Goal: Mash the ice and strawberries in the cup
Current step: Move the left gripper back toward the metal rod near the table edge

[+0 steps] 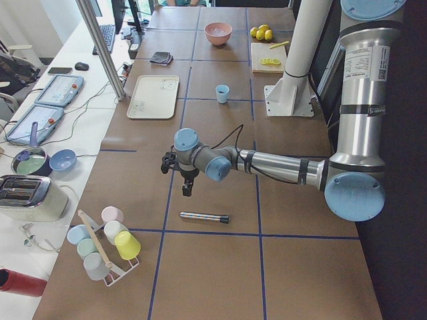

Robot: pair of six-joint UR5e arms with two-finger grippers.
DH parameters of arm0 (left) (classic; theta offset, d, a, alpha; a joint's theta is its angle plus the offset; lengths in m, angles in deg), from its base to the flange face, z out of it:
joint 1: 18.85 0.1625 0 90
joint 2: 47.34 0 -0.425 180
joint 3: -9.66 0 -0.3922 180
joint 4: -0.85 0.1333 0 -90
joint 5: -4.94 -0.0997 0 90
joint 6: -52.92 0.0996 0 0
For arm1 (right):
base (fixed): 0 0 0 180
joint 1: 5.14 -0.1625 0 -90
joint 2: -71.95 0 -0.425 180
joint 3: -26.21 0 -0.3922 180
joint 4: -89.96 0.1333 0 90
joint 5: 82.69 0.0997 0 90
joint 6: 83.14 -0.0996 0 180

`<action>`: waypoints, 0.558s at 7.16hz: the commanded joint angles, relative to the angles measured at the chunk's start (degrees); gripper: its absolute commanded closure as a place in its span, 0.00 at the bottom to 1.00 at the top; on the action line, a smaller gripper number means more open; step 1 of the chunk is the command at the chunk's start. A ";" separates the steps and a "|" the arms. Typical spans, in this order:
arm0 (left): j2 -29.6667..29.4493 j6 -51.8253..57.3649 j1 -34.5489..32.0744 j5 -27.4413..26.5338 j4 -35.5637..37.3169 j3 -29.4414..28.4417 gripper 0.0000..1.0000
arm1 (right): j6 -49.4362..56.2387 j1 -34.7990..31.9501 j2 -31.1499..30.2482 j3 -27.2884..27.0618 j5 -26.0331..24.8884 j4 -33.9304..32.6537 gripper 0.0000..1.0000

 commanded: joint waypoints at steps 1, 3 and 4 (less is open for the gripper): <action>0.34 -1.28 0.03 -1.44 -10.18 -7.96 0.00 | -0.04 0.00 0.08 0.01 -0.27 0.00 0.01; 0.25 -1.10 0.21 -3.12 -10.29 -9.98 0.00 | -0.04 0.00 0.00 -0.08 -0.28 0.00 0.01; 0.16 -1.27 0.29 -3.12 -10.29 -10.43 0.00 | -0.04 0.00 0.08 0.00 -0.28 0.00 0.01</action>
